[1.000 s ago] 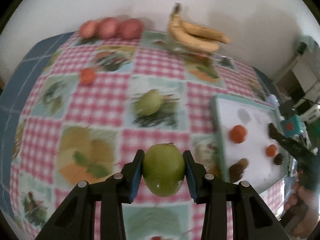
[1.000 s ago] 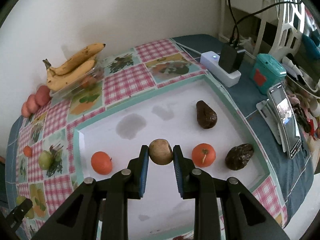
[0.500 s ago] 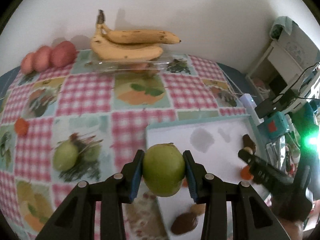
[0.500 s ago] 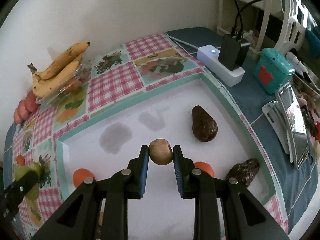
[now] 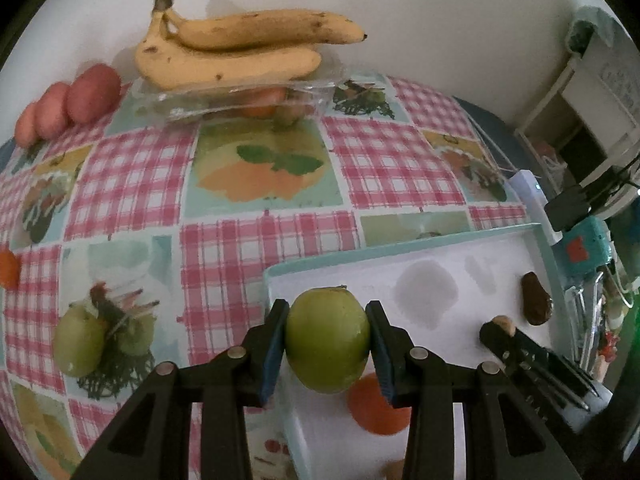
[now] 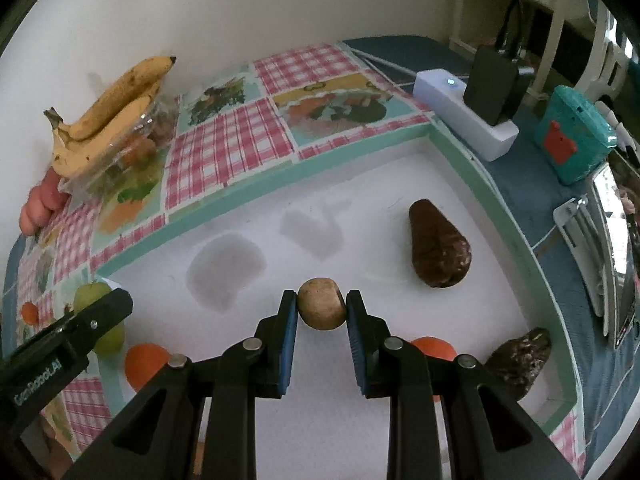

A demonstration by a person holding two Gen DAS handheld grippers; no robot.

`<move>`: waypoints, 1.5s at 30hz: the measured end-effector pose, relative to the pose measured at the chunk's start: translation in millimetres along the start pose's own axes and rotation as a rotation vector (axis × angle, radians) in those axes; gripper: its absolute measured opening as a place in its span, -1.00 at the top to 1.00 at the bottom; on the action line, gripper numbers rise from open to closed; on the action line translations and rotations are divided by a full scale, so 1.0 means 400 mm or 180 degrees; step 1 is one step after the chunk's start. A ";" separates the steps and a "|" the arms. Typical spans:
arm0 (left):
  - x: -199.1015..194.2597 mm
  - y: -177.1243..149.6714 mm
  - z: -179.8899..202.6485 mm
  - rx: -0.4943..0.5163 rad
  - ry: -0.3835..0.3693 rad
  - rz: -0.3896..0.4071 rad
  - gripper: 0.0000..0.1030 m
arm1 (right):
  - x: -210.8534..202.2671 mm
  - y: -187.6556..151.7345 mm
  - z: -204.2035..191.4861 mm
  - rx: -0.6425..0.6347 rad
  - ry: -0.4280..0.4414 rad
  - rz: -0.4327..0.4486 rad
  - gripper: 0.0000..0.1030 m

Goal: Organize fruits
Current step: 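Lift and carry the green apple and kiwi over the white tray with both tools, then open both tools to drop the green apple and kiwi into the tray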

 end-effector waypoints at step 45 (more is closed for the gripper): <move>-0.221 -0.100 -0.144 -0.0335 0.0283 0.0334 -0.36 | -0.064 -0.001 0.005 -0.0008 0.0060 0.0087 -0.23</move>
Point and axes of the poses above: each gripper's, at about its wrist camera, not at the fingertips, and x roughly the way its jaws point, z to its right, y to its top, the point moved 6 cm from there along x, roughly the way its jaws point, and after that the axes turned 8 degrees about x, right-handed, at the moved point
